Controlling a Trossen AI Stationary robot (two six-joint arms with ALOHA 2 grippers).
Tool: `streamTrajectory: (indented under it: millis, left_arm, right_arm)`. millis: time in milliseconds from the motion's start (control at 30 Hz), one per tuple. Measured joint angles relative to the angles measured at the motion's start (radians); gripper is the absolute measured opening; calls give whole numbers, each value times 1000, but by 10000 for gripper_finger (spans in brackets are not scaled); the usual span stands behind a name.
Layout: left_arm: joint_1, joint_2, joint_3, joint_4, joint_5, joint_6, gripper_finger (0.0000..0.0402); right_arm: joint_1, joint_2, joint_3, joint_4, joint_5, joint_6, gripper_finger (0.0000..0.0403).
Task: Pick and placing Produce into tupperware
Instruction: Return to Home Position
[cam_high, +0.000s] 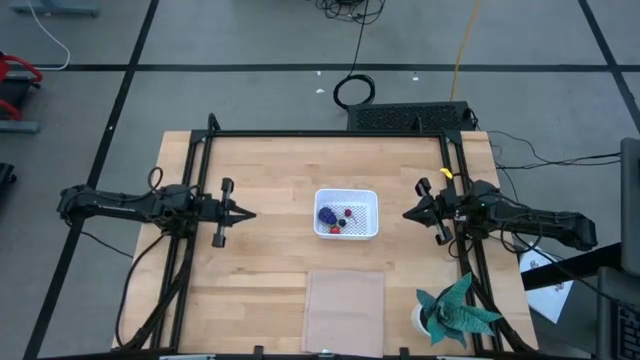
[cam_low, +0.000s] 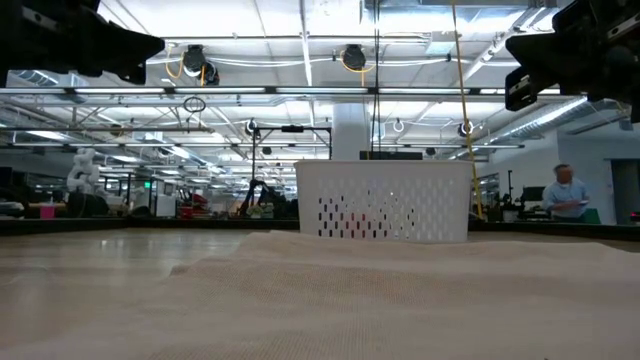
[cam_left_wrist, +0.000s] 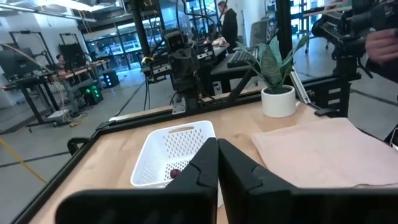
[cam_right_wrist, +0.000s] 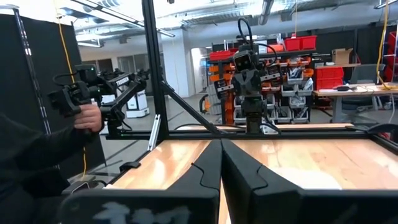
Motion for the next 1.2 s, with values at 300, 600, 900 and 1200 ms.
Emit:
streamTrajectory:
  millis: [300, 600, 900, 1200]
  left_arm:
    - [0, 2, 0, 13, 0, -23, 19]
    - [0, 2, 0, 13, 0, -22, 3]
    - [0, 2, 1, 13, -1, -19, 27]
    - [0, 2, 1, 13, -1, -19, 10]
  right_arm:
    - [0, 0, 0, 25, 0, 22, 0]
    - [0, 0, 0, 25, 0, 24, 0]
    - [0, 0, 0, 25, 0, 24, 0]
    - [0, 0, 0, 25, 0, 24, 0]
